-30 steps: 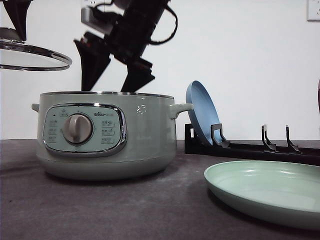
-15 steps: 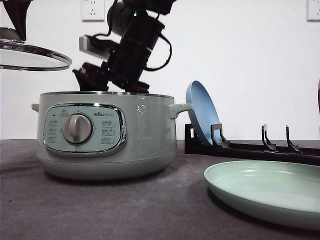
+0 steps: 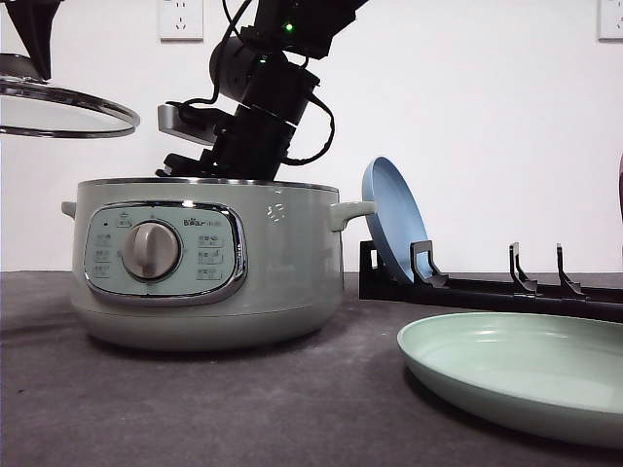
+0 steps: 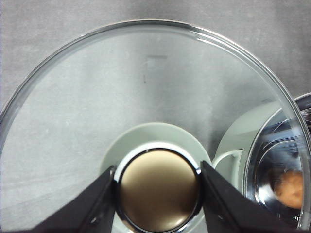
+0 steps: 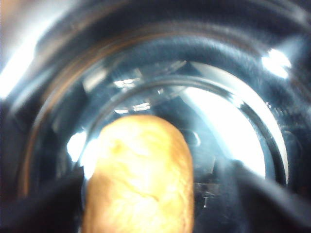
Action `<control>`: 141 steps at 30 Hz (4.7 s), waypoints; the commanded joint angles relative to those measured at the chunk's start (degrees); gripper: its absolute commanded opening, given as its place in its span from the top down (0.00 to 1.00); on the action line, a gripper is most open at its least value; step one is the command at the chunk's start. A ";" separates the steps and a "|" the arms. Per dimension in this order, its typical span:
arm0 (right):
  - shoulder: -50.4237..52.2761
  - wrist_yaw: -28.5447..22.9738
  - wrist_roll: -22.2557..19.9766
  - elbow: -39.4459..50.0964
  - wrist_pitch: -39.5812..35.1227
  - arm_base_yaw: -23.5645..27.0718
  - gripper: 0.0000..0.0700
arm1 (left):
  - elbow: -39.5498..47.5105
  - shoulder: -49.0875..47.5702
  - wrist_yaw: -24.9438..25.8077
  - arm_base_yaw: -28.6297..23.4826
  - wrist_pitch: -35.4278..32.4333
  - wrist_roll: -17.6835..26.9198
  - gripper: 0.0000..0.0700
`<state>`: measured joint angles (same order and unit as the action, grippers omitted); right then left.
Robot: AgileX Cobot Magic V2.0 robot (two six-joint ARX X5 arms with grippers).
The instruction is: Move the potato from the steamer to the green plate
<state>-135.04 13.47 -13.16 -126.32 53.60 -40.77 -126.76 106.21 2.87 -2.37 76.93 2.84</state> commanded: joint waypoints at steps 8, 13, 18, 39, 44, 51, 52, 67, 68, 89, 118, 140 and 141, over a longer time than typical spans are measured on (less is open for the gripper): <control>-1.55 0.58 2.22 -3.94 1.15 -0.44 0.58 | -2.73 -0.59 0.09 -0.02 -1.63 -0.51 1.00; -1.54 0.60 2.29 -12.37 6.44 -0.28 0.59 | -2.73 -0.59 0.09 -0.02 -1.63 -0.51 1.00; 0.70 0.21 2.24 -19.14 12.70 -0.20 0.59 | -2.73 -0.59 0.09 -0.02 -1.60 -0.51 1.00; 31.61 -8.26 2.20 -5.94 27.44 4.85 0.59 | -2.71 -0.52 0.09 -0.02 -1.33 -0.51 1.00; 44.84 -10.51 3.31 9.75 27.44 7.05 0.59 | -2.71 -0.52 0.09 -0.02 -1.00 -0.51 1.00; 63.42 -10.49 5.63 29.91 26.42 12.54 0.59 | -2.71 -0.52 0.09 -0.02 -0.22 -0.51 1.00; 65.70 -10.23 6.17 32.13 25.48 13.43 0.59 | -2.71 -0.52 0.09 -0.02 -0.22 -0.51 1.00; 84.69 -2.46 18.65 65.21 8.32 17.74 0.59 | -2.71 -0.52 0.11 0.37 -0.24 -0.57 1.00; 84.66 -2.15 19.48 67.18 7.03 17.72 0.59 | -2.71 -0.52 0.11 0.48 -0.22 -0.57 1.00; 75.88 -0.82 29.40 95.65 -28.25 17.70 0.59 | -2.71 -0.52 0.11 0.92 -0.38 -0.57 1.00; 64.00 0.02 30.00 95.52 -37.29 17.67 0.36 | -2.71 -0.52 0.11 0.94 -0.48 -0.57 1.00; 90.83 1.83 33.76 76.31 -10.75 16.94 0.10 | -2.71 -0.52 0.11 0.94 -0.46 -0.61 1.00; 92.71 1.15 33.78 75.12 -8.90 16.94 0.09 | -2.71 -0.52 0.11 0.94 -0.46 -0.67 1.00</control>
<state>-43.33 15.12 19.99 -49.88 43.62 -23.53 -126.80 106.21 2.89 -1.48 78.02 2.39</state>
